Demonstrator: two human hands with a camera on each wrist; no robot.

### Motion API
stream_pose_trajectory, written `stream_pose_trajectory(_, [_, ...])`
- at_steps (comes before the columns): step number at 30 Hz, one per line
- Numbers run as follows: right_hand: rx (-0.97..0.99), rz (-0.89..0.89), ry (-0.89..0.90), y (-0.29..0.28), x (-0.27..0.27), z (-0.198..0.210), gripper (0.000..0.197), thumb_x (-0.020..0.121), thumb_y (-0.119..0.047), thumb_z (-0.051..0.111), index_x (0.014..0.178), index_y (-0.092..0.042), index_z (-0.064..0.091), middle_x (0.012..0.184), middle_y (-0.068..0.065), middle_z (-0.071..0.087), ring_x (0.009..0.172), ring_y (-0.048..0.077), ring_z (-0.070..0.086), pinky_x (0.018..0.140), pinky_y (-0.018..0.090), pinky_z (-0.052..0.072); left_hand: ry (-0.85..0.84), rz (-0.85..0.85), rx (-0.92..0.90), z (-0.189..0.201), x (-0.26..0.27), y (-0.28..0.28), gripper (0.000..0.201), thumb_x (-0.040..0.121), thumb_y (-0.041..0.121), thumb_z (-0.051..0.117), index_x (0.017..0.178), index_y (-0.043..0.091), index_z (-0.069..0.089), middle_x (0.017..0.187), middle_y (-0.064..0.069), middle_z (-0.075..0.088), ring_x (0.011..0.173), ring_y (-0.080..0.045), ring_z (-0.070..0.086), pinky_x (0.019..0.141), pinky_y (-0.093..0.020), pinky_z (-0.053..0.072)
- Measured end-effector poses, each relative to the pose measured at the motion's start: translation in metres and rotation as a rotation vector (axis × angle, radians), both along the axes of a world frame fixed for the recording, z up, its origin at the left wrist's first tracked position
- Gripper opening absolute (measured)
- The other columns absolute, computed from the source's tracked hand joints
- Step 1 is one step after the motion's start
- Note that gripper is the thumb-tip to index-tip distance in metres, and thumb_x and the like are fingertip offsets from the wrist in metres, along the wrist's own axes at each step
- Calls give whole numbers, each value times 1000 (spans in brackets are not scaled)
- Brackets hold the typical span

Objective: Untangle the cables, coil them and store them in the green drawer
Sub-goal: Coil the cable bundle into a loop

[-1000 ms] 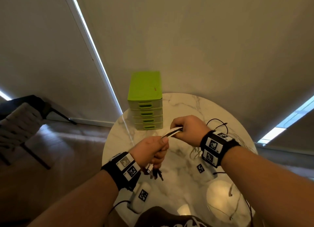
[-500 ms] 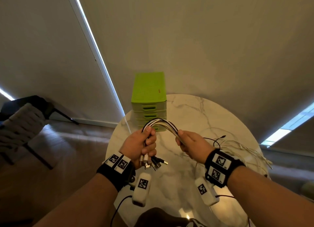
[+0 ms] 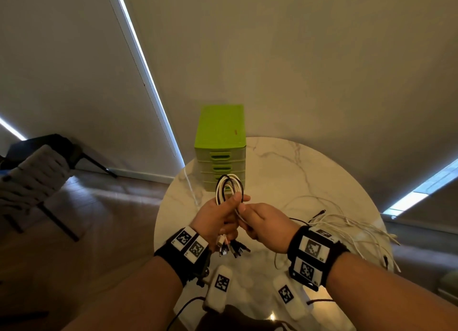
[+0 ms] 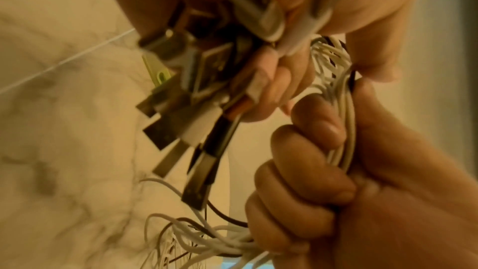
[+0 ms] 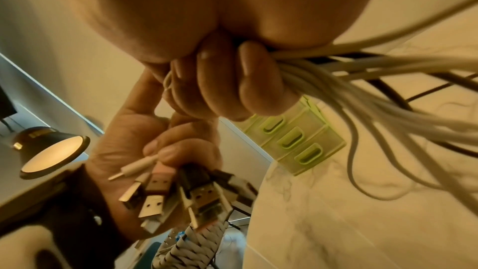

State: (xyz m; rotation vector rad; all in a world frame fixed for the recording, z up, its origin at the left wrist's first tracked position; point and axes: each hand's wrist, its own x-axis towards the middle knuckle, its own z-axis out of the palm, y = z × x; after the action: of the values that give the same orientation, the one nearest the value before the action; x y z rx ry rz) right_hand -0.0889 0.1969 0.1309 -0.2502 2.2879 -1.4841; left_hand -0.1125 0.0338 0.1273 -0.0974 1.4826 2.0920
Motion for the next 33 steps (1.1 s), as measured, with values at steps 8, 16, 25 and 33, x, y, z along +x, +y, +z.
stream_pose_trajectory(8, [-129, 82, -139, 13, 1, -1, 20, 102, -24, 57, 93, -8, 66, 66, -1, 54, 48, 7, 40, 46, 21, 34, 60, 87, -85, 4, -6, 7, 29, 97, 33, 64, 81, 8, 68, 47, -2, 30, 35, -13, 27, 38, -23, 35])
stream_pose_trajectory(16, [905, 76, 175, 50, -16, -35, 24, 95, -34, 50, 120, -36, 49, 102, 2, 70, 91, 27, 64, 77, 38, 55, -15, 126, -36, 1, -5, 9, 26, 101, 26, 60, 85, 6, 60, 48, 1, 23, 36, -12, 24, 41, -24, 32])
stream_pose_trajectory(25, [154, -11, 118, 29, -40, 16, 90, 75, -42, 56, 151, -61, 12, 136, -8, 64, 100, -7, 60, 93, 30, 49, 376, 16, -738, -19, -10, 8, 36, 91, 36, 71, 60, 22, 61, 45, 6, 56, 43, -8, 52, 52, -25, 41])
stream_pose_trajectory(33, [691, -137, 290, -4, -43, 15, 36, 97, -39, 46, 132, -33, 48, 106, 7, 71, 93, 30, 67, 73, 37, 53, 552, -97, -910, -19, -17, 19, 19, 89, 20, 63, 71, 19, 64, 67, -1, 65, 66, -18, 59, 59, -32, 43])
